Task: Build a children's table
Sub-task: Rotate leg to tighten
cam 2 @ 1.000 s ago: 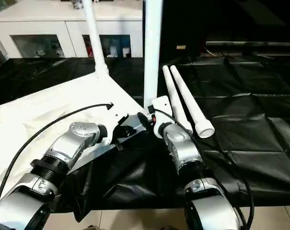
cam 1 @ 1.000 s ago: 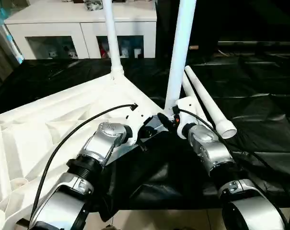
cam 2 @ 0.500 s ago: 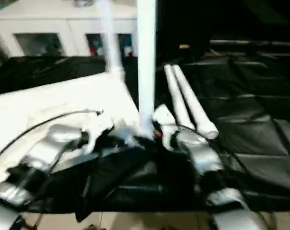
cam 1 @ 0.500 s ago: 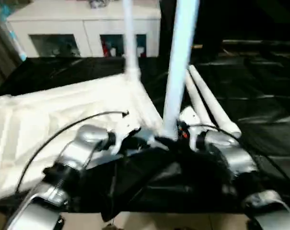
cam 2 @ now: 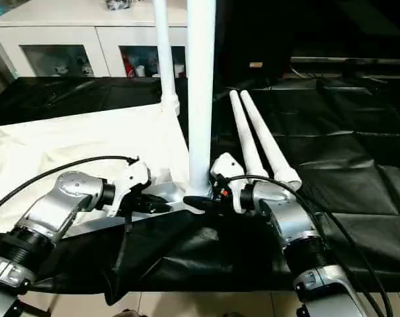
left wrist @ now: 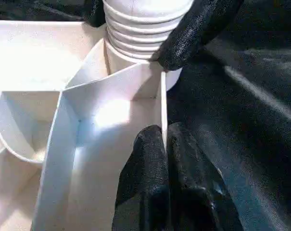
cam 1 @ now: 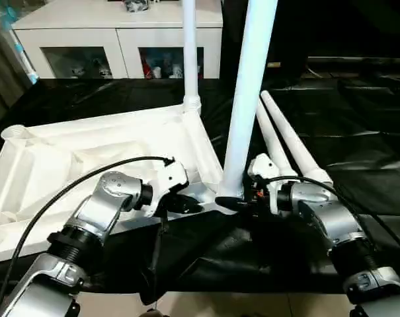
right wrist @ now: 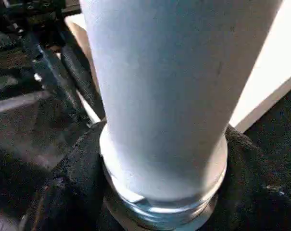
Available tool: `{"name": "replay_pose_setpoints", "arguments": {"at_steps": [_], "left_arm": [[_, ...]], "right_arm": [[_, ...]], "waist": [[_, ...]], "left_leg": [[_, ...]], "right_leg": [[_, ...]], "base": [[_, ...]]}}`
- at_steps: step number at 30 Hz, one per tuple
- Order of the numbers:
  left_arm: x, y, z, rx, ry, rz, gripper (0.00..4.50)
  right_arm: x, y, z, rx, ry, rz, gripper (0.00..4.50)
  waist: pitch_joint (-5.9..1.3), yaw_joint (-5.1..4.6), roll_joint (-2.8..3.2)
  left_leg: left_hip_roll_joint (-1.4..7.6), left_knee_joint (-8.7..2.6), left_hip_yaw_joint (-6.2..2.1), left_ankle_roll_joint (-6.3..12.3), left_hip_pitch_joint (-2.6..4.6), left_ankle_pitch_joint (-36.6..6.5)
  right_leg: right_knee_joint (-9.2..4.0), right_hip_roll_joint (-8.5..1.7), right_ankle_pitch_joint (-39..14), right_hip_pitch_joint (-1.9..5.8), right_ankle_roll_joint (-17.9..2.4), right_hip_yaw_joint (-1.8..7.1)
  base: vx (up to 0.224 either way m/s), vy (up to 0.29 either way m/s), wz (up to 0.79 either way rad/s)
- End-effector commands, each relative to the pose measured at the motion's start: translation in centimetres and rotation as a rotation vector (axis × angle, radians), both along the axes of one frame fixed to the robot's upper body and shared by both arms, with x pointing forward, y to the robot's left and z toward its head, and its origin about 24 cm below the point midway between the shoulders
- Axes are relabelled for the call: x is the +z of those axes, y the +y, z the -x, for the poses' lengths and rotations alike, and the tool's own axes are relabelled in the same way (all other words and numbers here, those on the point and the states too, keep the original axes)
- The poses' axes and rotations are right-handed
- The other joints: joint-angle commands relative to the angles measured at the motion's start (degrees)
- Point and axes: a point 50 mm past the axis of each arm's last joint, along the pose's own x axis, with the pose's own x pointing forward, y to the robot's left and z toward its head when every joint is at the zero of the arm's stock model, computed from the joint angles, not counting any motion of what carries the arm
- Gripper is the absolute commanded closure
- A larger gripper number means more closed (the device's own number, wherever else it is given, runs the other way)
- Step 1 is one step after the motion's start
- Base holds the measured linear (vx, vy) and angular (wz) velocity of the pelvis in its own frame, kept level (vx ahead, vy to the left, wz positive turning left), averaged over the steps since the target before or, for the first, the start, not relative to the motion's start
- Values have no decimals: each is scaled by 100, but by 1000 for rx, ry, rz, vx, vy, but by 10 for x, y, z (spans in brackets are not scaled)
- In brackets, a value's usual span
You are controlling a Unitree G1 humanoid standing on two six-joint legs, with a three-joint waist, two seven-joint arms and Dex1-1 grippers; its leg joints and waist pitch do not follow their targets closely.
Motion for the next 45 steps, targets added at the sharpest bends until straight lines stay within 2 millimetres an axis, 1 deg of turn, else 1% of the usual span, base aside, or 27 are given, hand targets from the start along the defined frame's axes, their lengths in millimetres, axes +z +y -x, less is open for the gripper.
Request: {"name": "replay_pose_setpoints", "arguments": {"at_steps": [1, 2, 3, 4, 5, 7, 8, 9, 11, 12, 13, 15, 16, 17, 20, 23, 24, 26, 27, 28, 29, 30, 31, 33, 37, 39, 45], "left_arm": [[8, -10, -6, 28, -39, 34, 450], [8, -12, -10, 67, -49, 35, 450], [8, -17, -19, 155, -77, 34, 450], [8, -21, -23, 199, -91, 34, 450], [8, -21, -24, 203, -92, 34, 450], [9, -34, -35, 317, -126, 44, 450], [10, -39, -37, 341, -126, 56, 450], [11, -45, -38, 353, -125, 66, 450], [13, -57, -38, 354, -122, 88, 450], [13, -63, -36, 336, -119, 95, 450], [13, -64, -36, 335, -119, 96, 450], [12, -67, -36, 326, -119, 99, 450], [12, -69, -35, 316, -115, 103, 450], [11, -69, -34, 304, -111, 103, 450], [8, -65, -32, 284, -102, 95, 450], [5, -57, -28, 252, -91, 92, 450], [4, -52, -24, 207, -86, 92, 450], [4, -49, -20, 169, -80, 98, 450], [4, -44, -14, 100, -65, 105, 450], [4, -43, -12, 76, -59, 106, 450], [4, -37, -5, 17, -23, 109, 450], [4, -36, -3, 4, -17, 106, 450], [3, -32, 1, -34, 3, 95, 450], [2, -26, 6, -74, 35, 73, 450], [1, -14, 10, -109, 58, 44, 450], [0, -8, 10, -111, 58, 27, 450], [3, -6, 9, -98, 52, 31, 450]], "right_arm": [[-8, 3, -5, -118, 18, -4, 178], [-12, 4, -8, -179, 15, 11, 178], [-19, 7, -14, -309, 17, 33, 178], [-23, 10, -17, -377, 23, 32, 178], [-23, 10, -17, -381, 24, 31, 178], [-27, 21, -22, -509, 50, -3, 178], [-28, 25, -23, -539, 61, -8, 178], [-28, 30, -24, -553, 65, -9, 178], [-27, 41, -25, -558, 61, 2, 178], [-26, 47, -26, -547, 47, 16, 178], [-26, 48, -26, -546, 46, 17, 178], [-25, 51, -26, -539, 34, 17, 178], [-24, 54, -27, -530, 32, 2, 143], [-21, 54, -28, -513, 35, -28, 108], [-15, 50, -30, -475, 21, -55, 88], [-11, 43, -28, -384, -8, -41, 88], [-9, 37, -24, -314, -24, -27, 88], [-8, 33, -22, -273, -30, -23, 88], [-6, 25, -19, -214, -40, -13, 88], [-5, 22, -18, -196, -45, -8, 88], [-3, 15, -14, -143, -37, -9, 88], [-3, 13, -13, -128, -36, -11, 88], [-1, 10, -10, -94, -33, -13, 88], [1, 5, -8, -59, -34, -10, 88], [5, -3, -2, 20, -18, 1, 88], [6, -5, 0, 47, -7, 2, 103], [7, -1, 1, 56, 13, -30, 159]], "waist": [[-443, -22, -65], [-449, -24, -58], [-444, -45, -65], [-436, -79, -94], [-434, -89, -85], [-428, -132, -87], [-440, -136, -96], [-443, -140, -71], [-444, -140, -92], [-449, -130, -57], [-452, -139, -83], [-458, -126, -66], [-465, -131, -62], [-461, -136, -57], [-459, -138, -56], [-471, -129, -59], [-480, -121, -61], [-488, -101, -72], [-494, -106, -82], [-506, -89, -79], [-510, -79, -66], [-507, -70, -64], [-503, -51, -51], [-488, -40, -41], [-466, -12, -21], [-459, -6, -27], [-466, -3, -32]], "left_leg": [[66, -416, 3, 163, 46, -1620], [65, -416, -4, 132, 57, -1658], [52, -415, -4, 88, 63, -1708], [46, -422, -11, 27, 70, -1801], [34, -418, -15, 3, 86, -1853], [22, -419, -25, 17, 77, -2006], [23, -415, -30, 24, 112, -2063], [15, -407, -26, 28, 110, -2050], [12, -414, -27, 69, 80, -2037], [11, -415, -33, 70, 76, -2018], [15, -418, -29, 93, 63, -1993], [20, -421, -27, 123, 59, -1957], [22, -422, -27, 131, 54, -1948], [20, -420, -22, 147, 57, -1968], [33, -430, -25, 177, 58, -2049], [36, -428, -21, 196, 52, -1998], [43, -426, -19, 224, 39, -1926], [53, -426, -11, 291, 26, -1797], [59, -426, -10, 329, -3, -1665], [63, -411, 7, 370, 17, -1569], [71, -407, 6, 401, 14, -1499], [77, -406, 12, 412, 12, -1456], [86, -409, 18, 419, 37, -1459], [95, -428, 19, 388, 30, -1503], [91, -450, 6, 238, 77, -1810], [101, -463, 5, 211, 70, -1847], [92, -459, 1, 169, 64, -1793]], "right_leg": [[-449, -266, -2275, 268, -1027, 233], [-456, -276, -2355, 265, -1006, 226], [-476, -267, -2485, 259, -951, 213], [-505, -264, -2648, 247, -884, 204], [-512, -261, -2743, 238, -851, 194], [-561, -264, -2904, 242, -735, 176], [-583, -262, -2947, 223, -713, 168], [-575, -259, -2924, 219, -721, 170], [-578, -258, -2893, 240, -706, 159], [-575, -264, -2866, 244, -712, 159], [-576, -260, -2785, 245, -722, 163], [-557, -263, -2646, 252, -771, 173], [-542, -257, -2549, 258, -811, 174], [-542, -255, -2495, 256, -853, 175], [-532, -253, -2456, 261, -899, 178], [-515, -253, -2295, 278, -957, 190], [-495, -257, -2158, 294, -1001, 198], [-473, -258, -1936, 309, -1068, 212], [-442, -264, -1747, 336, -1124, 219], [-425, -266, -1627, 324, -1190, 228], [-417, -276, -1568, 339, -1250, 229], [-408, -275, -1537, 336, -1263, 232], [-414, -262, -1551, 314, -1292, 228], [-402, -247, -1599, 309, -1300, 225], [-438, -238, -1951, 282, -1186, 231], [-445, -245, -1993, 286, -1159, 242], [-446, -259, -2020, 284, -1140, 246]], "base": [[0, 0, 0], [0, 0, 0], [0, 0, 0], [0, 0, 0], [0, 0, 0], [0, 0, 0], [0, 0, 0], [0, 0, 0], [0, 0, 0], [0, 0, 0], [0, 0, 0], [0, 0, 0], [0, 0, 0], [0, 0, 0], [0, 0, 0], [0, 0, 0], [0, 0, 0], [0, 0, 0], [0, 0, 0], [0, 0, 0], [0, 0, 0], [0, 0, 0], [0, 0, 0], [0, 0, 0], [0, 0, 0], [0, 0, 0], [0, 0, 0]]}}
